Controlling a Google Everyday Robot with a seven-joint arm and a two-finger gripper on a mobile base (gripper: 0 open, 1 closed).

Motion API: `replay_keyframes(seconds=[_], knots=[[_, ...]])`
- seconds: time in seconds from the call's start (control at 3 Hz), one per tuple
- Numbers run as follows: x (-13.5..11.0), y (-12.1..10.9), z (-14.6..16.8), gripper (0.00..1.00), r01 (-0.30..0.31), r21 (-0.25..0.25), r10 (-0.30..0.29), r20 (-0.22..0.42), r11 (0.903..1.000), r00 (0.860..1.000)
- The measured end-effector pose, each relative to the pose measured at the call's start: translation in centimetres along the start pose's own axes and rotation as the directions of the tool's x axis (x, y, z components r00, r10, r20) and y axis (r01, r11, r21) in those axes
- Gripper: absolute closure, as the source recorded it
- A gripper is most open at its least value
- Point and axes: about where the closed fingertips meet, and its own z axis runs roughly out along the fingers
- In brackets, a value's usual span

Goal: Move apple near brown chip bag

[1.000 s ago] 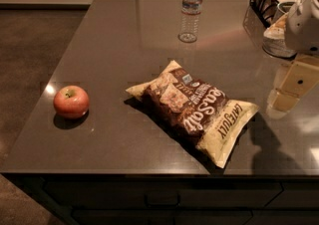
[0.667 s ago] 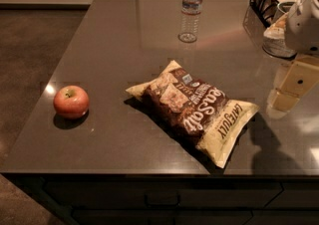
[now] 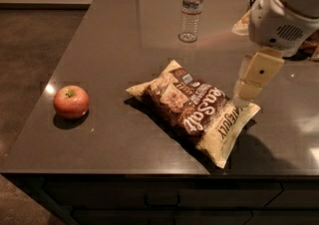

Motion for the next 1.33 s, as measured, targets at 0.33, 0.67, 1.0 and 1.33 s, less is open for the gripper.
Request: replay_keyframes(seconds=[0.33, 0.67, 1.0, 1.33], knots=[[-4.4, -0.3, 1.9, 0.0, 0.049, -0.044, -0.045, 0.074, 0.9978, 0.996], [-9.0, -0.1, 4.2, 0.0, 0.117, -0.09, -0.105, 0.129, 0.9891, 0.986], [-13.7, 0.6, 7.0, 0.0, 0.201, -0.131, -0.178, 0.167, 0.9709, 0.97], [-17.5, 1.4, 10.0, 0.0, 0.264, -0.17, -0.231, 0.192, 0.9496, 0.954]])
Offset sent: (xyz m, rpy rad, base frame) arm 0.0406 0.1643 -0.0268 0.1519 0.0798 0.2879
